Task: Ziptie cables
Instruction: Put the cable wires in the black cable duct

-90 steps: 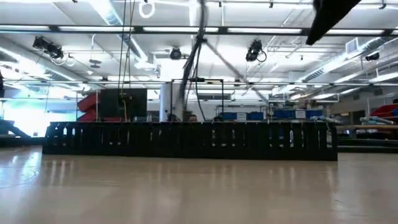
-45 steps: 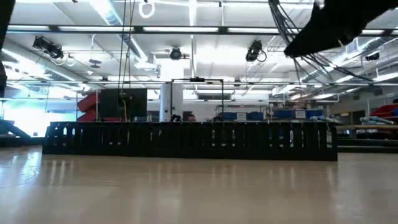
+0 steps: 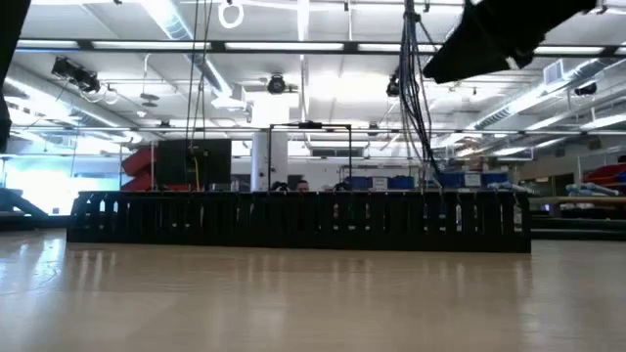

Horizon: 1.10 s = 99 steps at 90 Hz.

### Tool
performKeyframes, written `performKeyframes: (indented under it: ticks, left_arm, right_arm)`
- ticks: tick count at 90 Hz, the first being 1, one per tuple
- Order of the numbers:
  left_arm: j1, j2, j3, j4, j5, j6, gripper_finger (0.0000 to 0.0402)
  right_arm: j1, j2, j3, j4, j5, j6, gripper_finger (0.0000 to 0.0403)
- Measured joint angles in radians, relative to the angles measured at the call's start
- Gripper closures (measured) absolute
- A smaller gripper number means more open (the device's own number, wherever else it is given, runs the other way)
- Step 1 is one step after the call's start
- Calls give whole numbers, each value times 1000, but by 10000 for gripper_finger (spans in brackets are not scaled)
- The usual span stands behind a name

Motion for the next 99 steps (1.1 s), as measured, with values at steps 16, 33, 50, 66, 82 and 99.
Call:
performKeyframes:
  ticks: [16,33,50,66,82,99]
  left_arm:
    - [0,0,0,-9,-2,1,401]
    - [0,0,0,-91,-22,27,401]
    - [0,1,0,-113,-40,35,401]
    - [0,1,0,-115,-40,49,401]
    - [0,0,0,-116,-39,59,401]
    - [0,0,0,-115,-39,60,401]
  right_arm:
    - [-67,0,0,180,-146,-185,193]
    - [-96,-24,1,218,-289,-261,163]
    - [-129,-41,1,218,-357,-282,139]
    - [-175,-41,1,203,-484,-277,127]
    - [-201,-41,1,198,-621,-277,123]
    - [-223,-41,1,206,-631,-283,126]
